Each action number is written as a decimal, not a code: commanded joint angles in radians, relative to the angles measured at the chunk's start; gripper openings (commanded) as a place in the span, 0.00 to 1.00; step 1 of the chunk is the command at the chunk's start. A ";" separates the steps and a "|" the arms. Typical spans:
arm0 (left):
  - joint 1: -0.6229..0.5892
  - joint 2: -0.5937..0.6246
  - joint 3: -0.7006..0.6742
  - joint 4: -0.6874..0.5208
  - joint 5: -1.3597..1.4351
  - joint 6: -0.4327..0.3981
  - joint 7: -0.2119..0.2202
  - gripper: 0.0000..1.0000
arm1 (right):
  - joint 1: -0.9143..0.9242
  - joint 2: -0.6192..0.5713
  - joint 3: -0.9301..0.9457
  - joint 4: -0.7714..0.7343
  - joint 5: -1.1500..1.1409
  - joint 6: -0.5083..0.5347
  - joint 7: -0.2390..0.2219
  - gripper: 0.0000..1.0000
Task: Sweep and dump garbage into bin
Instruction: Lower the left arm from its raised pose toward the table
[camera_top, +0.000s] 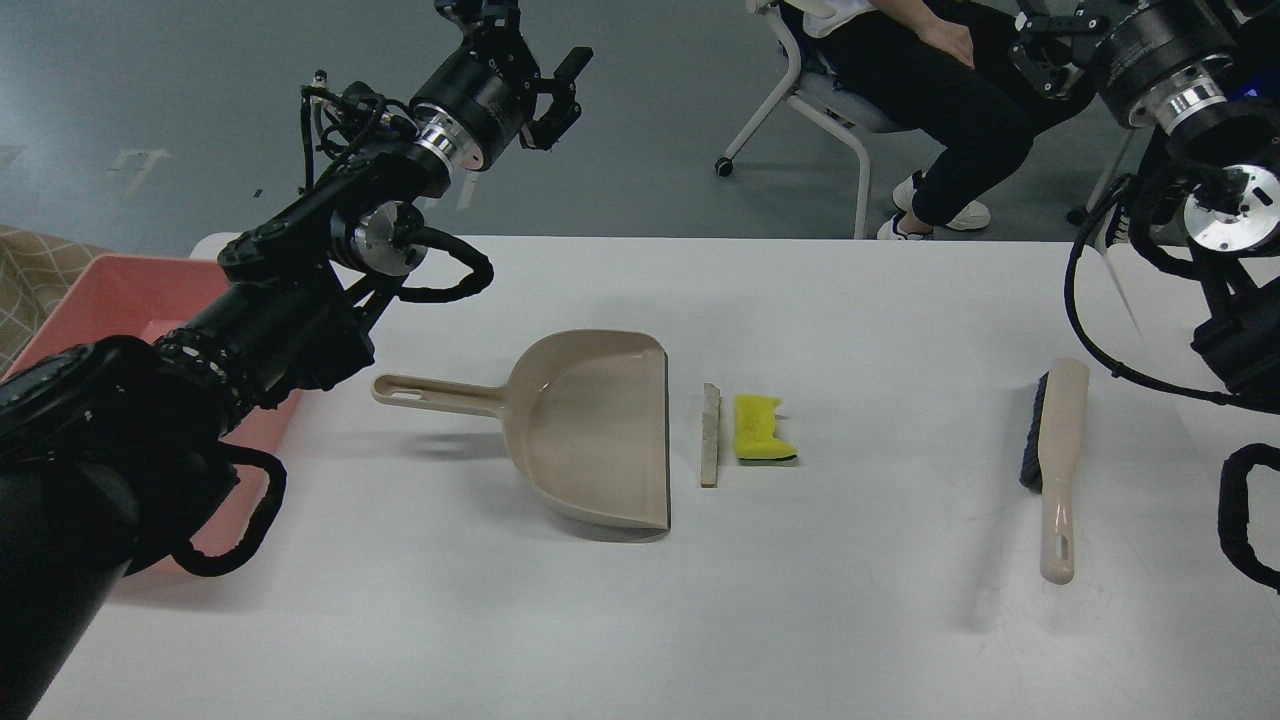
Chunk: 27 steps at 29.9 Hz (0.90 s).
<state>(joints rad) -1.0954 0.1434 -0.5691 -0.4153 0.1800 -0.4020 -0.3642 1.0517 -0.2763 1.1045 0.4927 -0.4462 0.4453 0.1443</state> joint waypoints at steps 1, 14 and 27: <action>0.000 0.001 -0.002 0.000 -0.002 0.009 -0.001 0.98 | 0.001 0.000 0.002 0.001 0.001 0.001 0.000 1.00; -0.006 0.002 0.000 0.016 -0.005 0.023 -0.007 0.98 | 0.004 0.000 0.002 0.001 0.001 0.000 0.000 1.00; -0.011 0.039 -0.051 0.016 -0.013 -0.020 -0.006 0.98 | 0.014 -0.001 0.003 0.001 0.001 0.000 -0.008 1.00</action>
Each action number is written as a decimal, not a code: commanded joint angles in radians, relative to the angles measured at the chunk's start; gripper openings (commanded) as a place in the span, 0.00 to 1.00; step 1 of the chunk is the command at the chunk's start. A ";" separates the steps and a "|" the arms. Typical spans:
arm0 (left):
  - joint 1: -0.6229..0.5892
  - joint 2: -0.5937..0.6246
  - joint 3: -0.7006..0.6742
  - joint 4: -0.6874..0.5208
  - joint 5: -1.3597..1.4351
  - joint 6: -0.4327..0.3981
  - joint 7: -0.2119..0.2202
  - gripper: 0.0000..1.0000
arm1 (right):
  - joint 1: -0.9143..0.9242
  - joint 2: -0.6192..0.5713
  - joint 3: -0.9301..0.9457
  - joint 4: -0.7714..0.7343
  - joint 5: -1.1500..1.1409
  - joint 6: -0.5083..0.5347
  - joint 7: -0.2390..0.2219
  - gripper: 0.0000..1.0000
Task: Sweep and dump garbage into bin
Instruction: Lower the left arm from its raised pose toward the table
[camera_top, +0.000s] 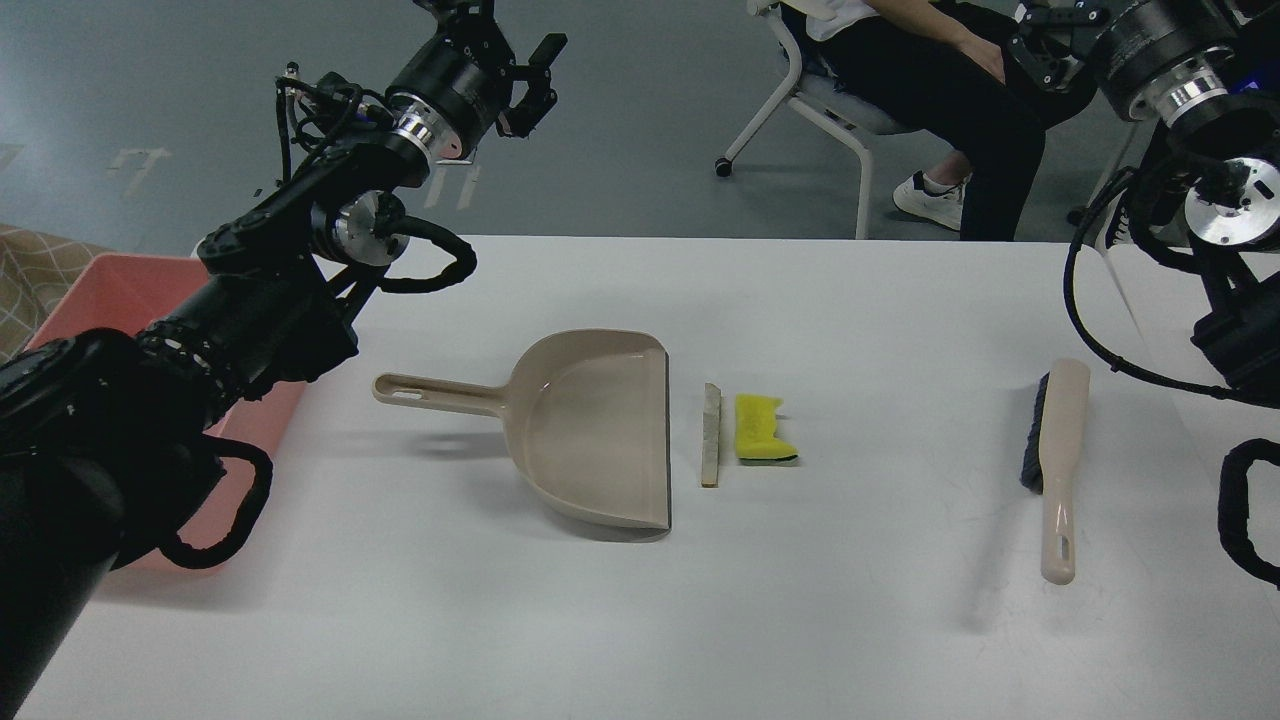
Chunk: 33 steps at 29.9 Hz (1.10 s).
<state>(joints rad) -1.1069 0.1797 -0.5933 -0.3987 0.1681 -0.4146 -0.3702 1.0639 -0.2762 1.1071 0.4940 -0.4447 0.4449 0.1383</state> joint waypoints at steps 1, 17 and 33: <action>0.001 0.003 -0.039 0.000 -0.001 0.000 0.007 0.98 | 0.002 -0.001 0.000 0.000 0.000 -0.002 -0.002 1.00; 0.012 -0.002 -0.045 -0.014 0.002 -0.009 -0.001 0.98 | -0.001 0.002 0.000 0.000 0.000 -0.002 -0.003 1.00; 0.094 0.075 -0.033 -0.189 0.004 -0.001 -0.003 0.98 | 0.005 -0.001 -0.001 0.000 0.000 -0.002 -0.002 1.00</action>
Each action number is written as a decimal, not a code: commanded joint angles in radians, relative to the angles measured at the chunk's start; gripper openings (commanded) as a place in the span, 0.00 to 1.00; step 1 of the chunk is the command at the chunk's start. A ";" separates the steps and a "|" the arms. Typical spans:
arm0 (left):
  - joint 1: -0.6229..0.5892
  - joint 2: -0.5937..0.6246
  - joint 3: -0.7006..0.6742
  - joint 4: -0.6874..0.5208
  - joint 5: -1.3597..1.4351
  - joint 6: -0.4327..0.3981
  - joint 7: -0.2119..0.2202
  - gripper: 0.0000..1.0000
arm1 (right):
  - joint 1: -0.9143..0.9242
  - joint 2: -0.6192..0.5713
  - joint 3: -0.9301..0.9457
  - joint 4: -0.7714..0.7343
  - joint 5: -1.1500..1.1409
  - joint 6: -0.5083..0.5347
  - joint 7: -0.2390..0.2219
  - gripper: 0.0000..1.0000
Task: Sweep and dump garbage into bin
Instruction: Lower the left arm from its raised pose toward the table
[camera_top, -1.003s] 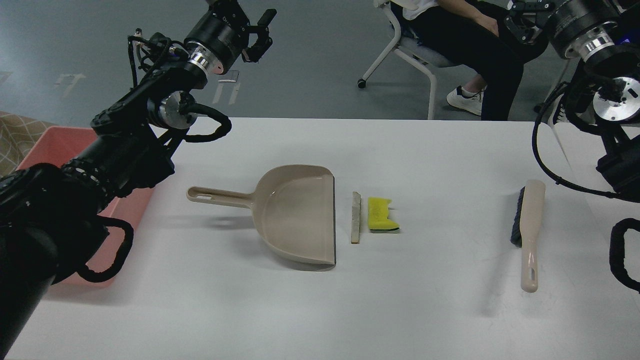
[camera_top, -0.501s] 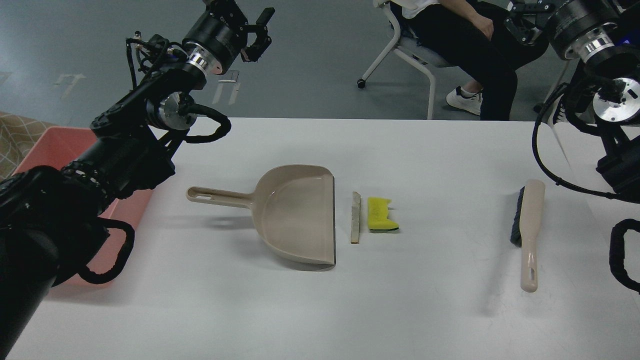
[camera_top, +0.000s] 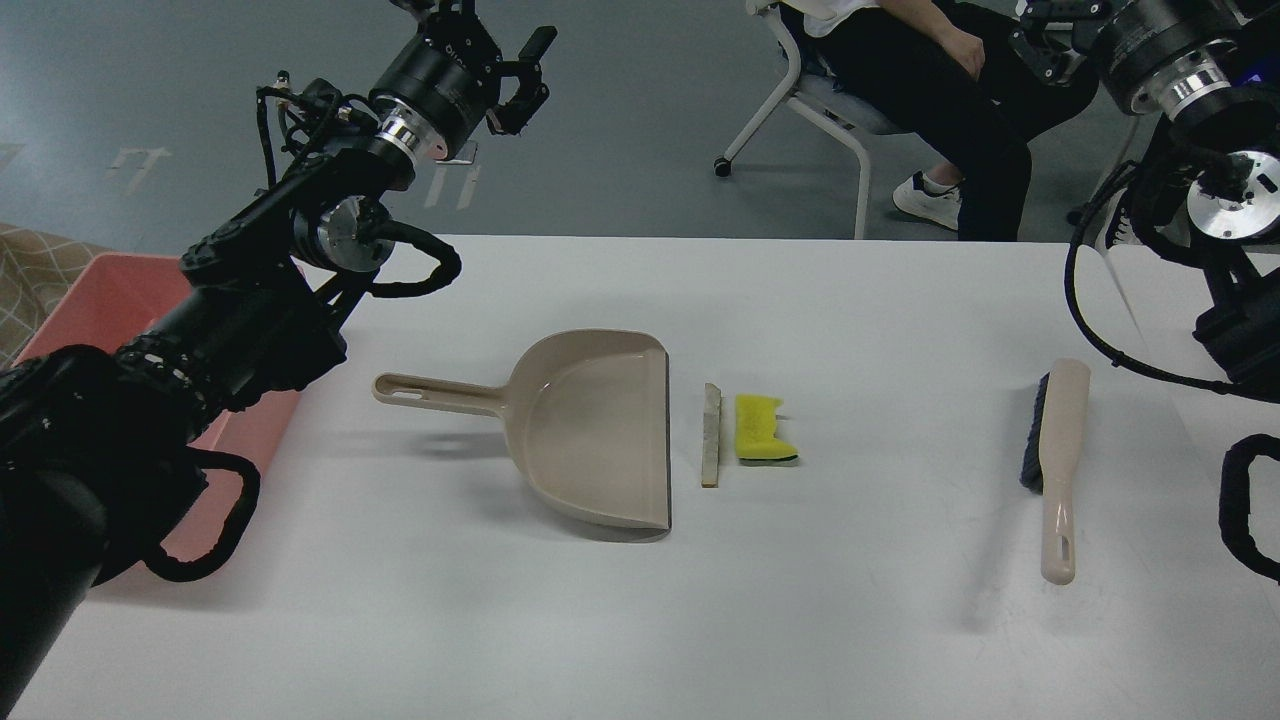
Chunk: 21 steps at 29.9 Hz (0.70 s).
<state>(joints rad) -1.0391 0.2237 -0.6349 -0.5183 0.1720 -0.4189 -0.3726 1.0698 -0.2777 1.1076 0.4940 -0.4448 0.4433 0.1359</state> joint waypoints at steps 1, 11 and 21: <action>0.031 0.039 0.012 -0.083 0.001 0.005 0.001 0.98 | -0.002 0.000 -0.002 0.000 0.000 0.000 0.001 1.00; 0.163 0.227 0.038 -0.313 0.010 0.014 0.009 0.97 | -0.007 -0.005 -0.002 0.000 0.000 0.000 0.001 1.00; 0.237 0.381 0.100 -0.513 0.020 0.071 0.011 0.95 | -0.011 -0.009 -0.002 0.000 0.000 -0.001 0.001 1.00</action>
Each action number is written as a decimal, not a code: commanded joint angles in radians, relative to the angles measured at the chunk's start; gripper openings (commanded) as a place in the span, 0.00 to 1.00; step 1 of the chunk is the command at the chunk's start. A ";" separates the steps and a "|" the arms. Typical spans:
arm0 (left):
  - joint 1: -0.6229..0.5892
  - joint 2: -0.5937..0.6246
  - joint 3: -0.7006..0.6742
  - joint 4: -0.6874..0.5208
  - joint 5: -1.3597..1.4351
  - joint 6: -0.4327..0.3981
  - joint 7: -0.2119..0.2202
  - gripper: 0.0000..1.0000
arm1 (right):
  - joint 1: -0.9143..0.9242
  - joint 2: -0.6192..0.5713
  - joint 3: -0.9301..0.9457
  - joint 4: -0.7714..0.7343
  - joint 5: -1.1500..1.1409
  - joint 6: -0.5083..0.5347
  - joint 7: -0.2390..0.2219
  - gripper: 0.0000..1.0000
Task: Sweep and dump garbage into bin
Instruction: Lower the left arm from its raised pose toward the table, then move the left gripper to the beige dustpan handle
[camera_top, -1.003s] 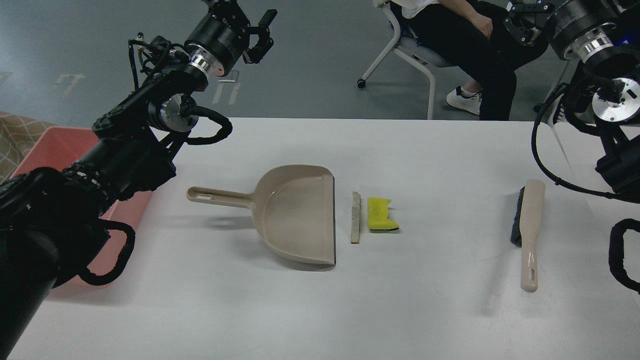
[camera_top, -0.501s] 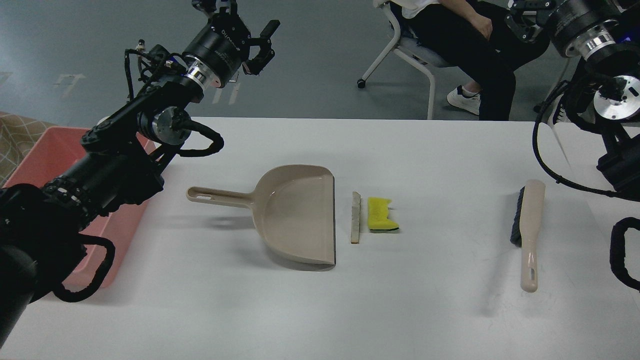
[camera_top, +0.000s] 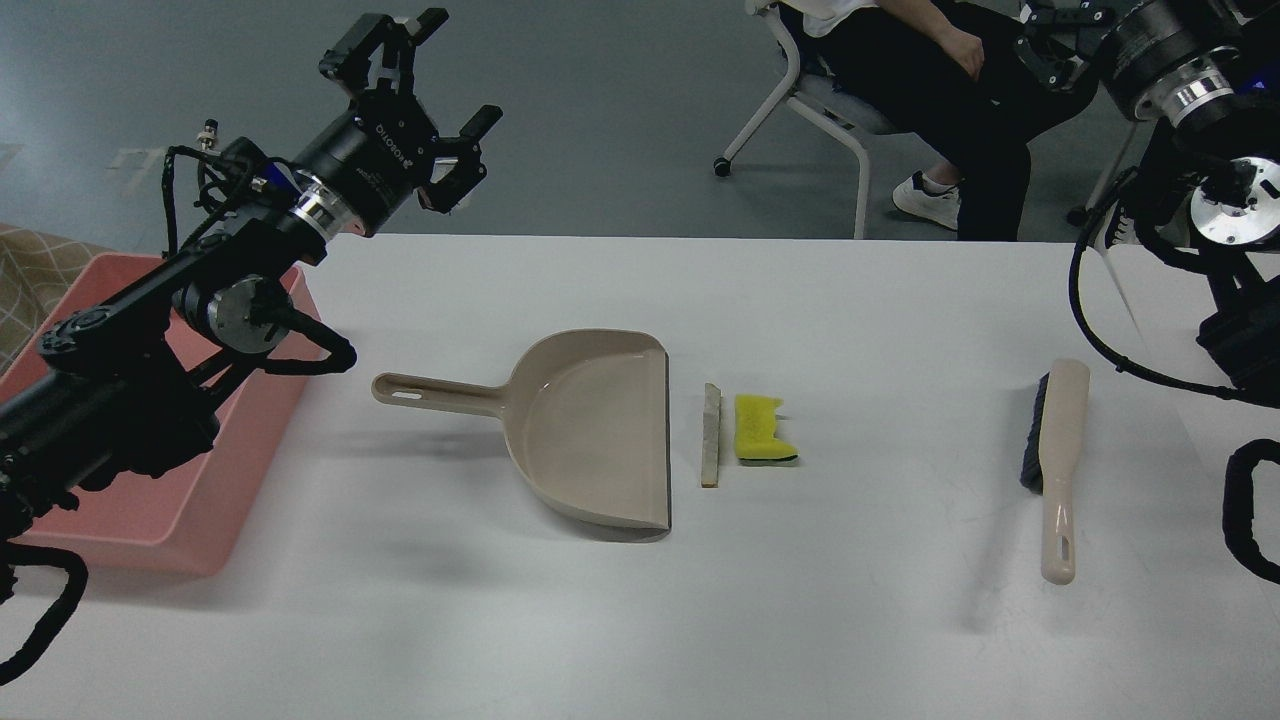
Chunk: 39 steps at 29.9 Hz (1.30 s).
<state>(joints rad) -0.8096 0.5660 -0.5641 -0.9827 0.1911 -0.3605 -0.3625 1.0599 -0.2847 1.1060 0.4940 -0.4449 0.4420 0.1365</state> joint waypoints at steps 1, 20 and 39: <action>0.013 0.069 0.052 -0.079 0.002 0.023 0.000 0.95 | -0.001 -0.002 0.000 0.000 0.000 0.000 0.000 1.00; 0.352 0.400 0.001 -0.409 0.160 0.170 -0.010 0.94 | -0.020 -0.014 0.002 0.000 0.000 0.000 0.003 1.00; 0.734 0.509 -0.071 -0.722 0.303 0.486 -0.030 0.94 | -0.023 -0.027 0.002 0.000 0.000 -0.029 0.003 1.00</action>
<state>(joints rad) -0.1280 1.0854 -0.6350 -1.6983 0.4907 0.0908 -0.3926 1.0391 -0.3105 1.1076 0.4940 -0.4449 0.4127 0.1403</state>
